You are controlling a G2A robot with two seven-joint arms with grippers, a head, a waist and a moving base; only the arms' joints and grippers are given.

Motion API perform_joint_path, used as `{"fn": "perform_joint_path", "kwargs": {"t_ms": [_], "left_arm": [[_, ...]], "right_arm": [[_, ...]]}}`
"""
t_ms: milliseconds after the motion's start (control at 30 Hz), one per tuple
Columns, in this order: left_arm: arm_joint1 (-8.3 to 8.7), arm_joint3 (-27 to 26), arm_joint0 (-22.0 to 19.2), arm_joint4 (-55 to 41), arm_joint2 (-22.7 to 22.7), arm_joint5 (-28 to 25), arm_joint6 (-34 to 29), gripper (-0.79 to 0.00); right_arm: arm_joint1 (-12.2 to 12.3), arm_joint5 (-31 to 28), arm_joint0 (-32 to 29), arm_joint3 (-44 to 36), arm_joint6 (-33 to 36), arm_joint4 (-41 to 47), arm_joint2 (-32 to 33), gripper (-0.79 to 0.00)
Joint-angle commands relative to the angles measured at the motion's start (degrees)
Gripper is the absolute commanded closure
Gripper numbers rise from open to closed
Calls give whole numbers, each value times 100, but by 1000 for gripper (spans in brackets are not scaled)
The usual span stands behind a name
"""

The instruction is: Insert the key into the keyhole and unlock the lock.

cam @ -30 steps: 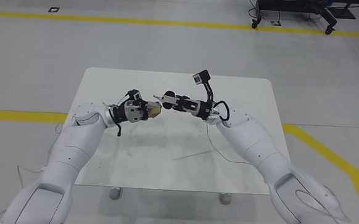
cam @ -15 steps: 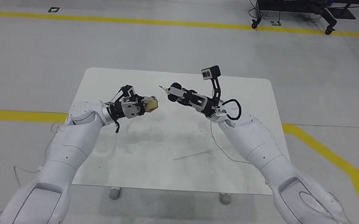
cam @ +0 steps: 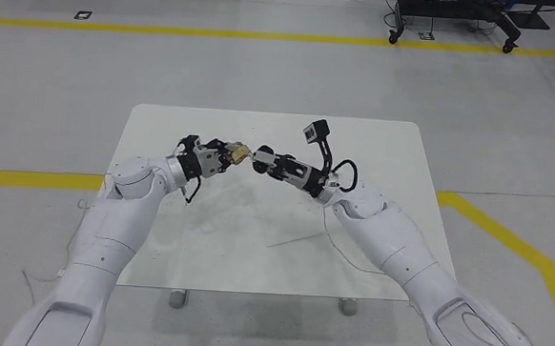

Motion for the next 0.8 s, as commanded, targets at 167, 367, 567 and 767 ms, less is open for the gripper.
{"fn": "perform_joint_path", "kwargs": {"t_ms": [167, 367, 567, 767], "left_arm": [[48, -985, 491, 265, -142, -271, 701, 0], [66, -1113, 672, 292, -220, -434, 803, 0], [73, -1133, 726, 254, -304, -567, 879, 0], [70, -1193, 729, 422, -270, -621, 1028, 0]], "right_arm": [[108, 1211, -495, -673, -524, -220, 253, 0], [104, 1513, -624, -846, -682, -263, 332, 0], [101, 1519, -768, -949, -693, -341, 395, 0], [65, 1535, -802, -956, -839, -415, 408, 0]]}}
